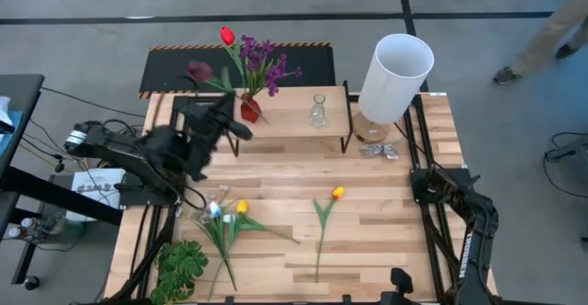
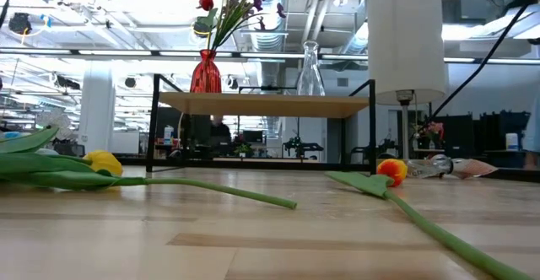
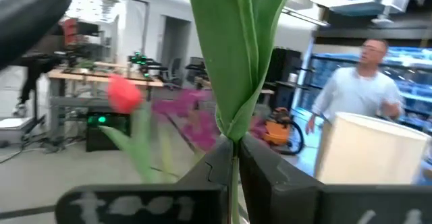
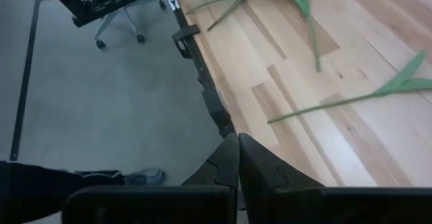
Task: Pick and place flowers into a vace then onto a shelf
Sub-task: Put the dark red flower into the red vase on the shelf
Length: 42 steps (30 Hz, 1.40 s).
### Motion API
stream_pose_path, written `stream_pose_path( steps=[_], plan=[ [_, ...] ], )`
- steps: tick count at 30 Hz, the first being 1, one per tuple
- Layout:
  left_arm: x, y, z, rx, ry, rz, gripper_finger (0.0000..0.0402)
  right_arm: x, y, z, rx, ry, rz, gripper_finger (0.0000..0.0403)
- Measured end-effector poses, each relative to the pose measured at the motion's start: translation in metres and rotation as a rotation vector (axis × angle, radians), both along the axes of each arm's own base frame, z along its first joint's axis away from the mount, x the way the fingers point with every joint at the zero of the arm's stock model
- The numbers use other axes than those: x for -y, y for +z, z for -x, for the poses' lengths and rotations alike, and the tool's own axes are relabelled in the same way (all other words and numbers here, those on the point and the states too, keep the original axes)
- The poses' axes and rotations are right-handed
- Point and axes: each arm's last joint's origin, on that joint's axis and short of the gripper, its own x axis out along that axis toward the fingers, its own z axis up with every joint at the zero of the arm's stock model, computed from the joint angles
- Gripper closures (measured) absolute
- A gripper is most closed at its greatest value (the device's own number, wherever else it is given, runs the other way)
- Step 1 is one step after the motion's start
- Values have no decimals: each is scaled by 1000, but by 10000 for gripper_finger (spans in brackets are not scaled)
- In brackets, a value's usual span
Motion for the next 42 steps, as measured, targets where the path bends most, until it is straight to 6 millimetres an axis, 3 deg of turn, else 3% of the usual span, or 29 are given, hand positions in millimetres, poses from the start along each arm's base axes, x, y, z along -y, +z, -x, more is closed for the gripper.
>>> stream_pose_path(
  steps=[5,12,23,42],
  plan=[
    [-17,6,24,-16,67,-18,401,4,-1,-7,23,-21,28,402],
    [-31,15,40,-41,121,-55,401,14,0,-26,26,-70,20,402],
    [-53,7,34,-91,154,-82,401,23,0,-43,22,-110,-2,402],
    [-82,-12,27,-131,139,-33,401,21,1,-44,31,-108,-26,402]
  ],
)
